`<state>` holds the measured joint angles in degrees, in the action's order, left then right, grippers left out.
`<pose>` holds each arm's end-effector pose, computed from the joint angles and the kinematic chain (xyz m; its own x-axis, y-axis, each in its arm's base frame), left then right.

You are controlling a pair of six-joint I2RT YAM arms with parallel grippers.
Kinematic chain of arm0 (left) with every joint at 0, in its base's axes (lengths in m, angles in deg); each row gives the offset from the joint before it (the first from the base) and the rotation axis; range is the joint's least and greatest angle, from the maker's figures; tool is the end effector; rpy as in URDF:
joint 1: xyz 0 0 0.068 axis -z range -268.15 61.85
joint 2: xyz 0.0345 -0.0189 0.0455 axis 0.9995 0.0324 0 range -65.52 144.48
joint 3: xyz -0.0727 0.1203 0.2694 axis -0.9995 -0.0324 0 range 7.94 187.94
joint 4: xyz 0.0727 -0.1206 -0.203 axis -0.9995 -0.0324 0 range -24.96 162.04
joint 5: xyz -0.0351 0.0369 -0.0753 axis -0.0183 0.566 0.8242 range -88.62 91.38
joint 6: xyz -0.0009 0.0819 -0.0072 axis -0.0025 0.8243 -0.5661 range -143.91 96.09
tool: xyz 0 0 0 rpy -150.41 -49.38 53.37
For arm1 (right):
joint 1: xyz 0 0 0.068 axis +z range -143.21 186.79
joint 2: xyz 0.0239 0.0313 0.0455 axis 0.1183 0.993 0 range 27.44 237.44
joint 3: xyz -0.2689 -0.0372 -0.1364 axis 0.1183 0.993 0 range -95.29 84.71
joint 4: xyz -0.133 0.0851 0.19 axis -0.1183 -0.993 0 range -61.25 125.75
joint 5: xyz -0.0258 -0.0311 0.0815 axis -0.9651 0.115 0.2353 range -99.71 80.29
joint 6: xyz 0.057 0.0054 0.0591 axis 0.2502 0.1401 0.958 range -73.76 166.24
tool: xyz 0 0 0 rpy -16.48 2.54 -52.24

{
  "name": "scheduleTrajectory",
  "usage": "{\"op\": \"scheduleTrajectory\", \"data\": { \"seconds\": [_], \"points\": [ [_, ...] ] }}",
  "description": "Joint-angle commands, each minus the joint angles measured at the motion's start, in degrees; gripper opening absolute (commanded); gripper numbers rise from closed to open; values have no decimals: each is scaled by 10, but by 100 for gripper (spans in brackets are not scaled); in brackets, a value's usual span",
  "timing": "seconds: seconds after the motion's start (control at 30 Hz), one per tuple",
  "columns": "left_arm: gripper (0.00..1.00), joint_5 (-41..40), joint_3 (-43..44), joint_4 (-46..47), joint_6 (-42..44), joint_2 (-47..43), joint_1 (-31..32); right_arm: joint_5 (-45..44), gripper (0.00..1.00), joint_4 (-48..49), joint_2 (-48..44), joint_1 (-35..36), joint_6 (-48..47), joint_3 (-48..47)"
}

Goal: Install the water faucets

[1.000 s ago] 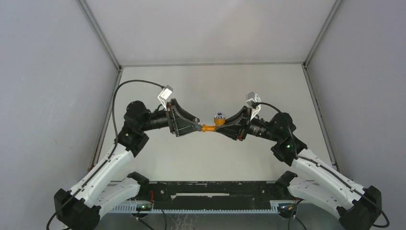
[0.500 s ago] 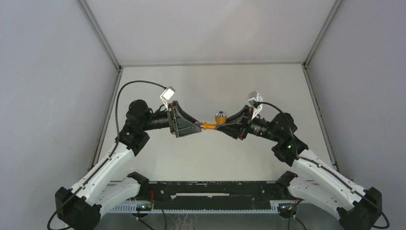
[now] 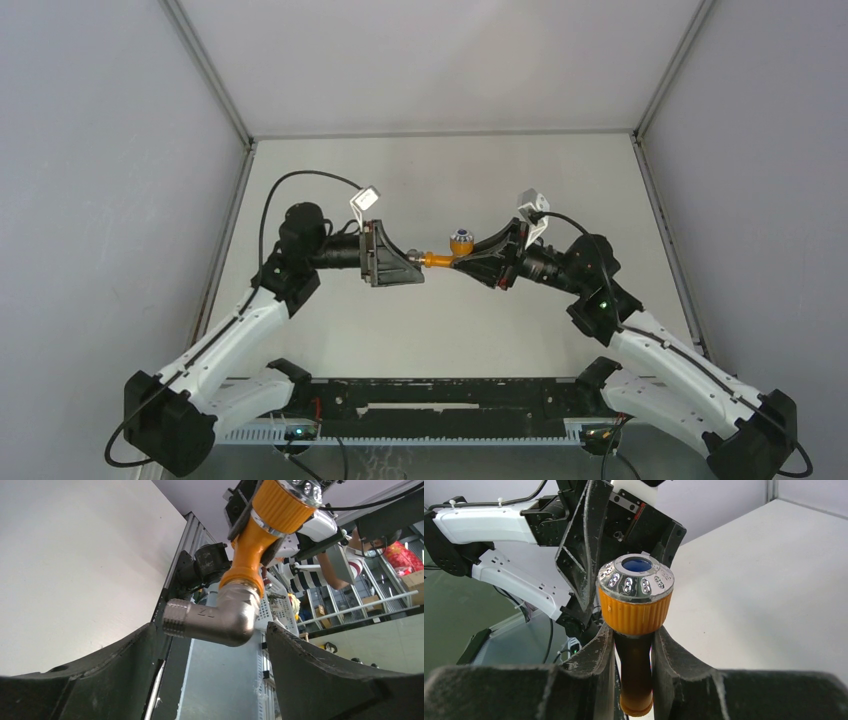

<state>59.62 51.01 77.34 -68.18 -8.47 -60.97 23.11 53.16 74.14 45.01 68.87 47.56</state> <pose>0.1561 -0.1486 0.3479 -0.7860 -0.0096 -0.6182 0.6137 0.1088 -0.7820 0.1224 0.1458 0.3683 -0.2633 0.2042 -0.9428 -0.9106 0.2702 0.3128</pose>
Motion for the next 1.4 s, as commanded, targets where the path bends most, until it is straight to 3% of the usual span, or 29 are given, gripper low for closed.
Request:
{"op": "scheduleTrajectory", "data": {
  "seconds": [0.0, 0.5, 0.83, 0.93, 1.07, 1.17, 1.37],
  "points": [
    [84, 32, 40, 8, -27, 0, -4, -1, 0, 37, 6, -3, -19, -11],
    [79, 48, 54, 60, -97, 18, -14, 29, 0, 9, 16, 2, -35, -11],
    [59, 56, 48, 102, -130, 20, -19, 19, 0, -15, 19, 1, -46, -11],
    [61, 59, 44, 100, -127, 19, -19, 21, 0, -5, 19, 0, -42, -11],
    [71, 57, 40, 93, -114, 14, -19, 15, 0, 2, 19, -3, -32, -10],
    [71, 55, 37, 92, -106, 7, -19, 12, 0, 3, 20, -7, -26, -10],
    [56, 60, 33, 92, -102, 7, -19, 11, 0, 19, 21, -12, -12, -4]
  ]
}}
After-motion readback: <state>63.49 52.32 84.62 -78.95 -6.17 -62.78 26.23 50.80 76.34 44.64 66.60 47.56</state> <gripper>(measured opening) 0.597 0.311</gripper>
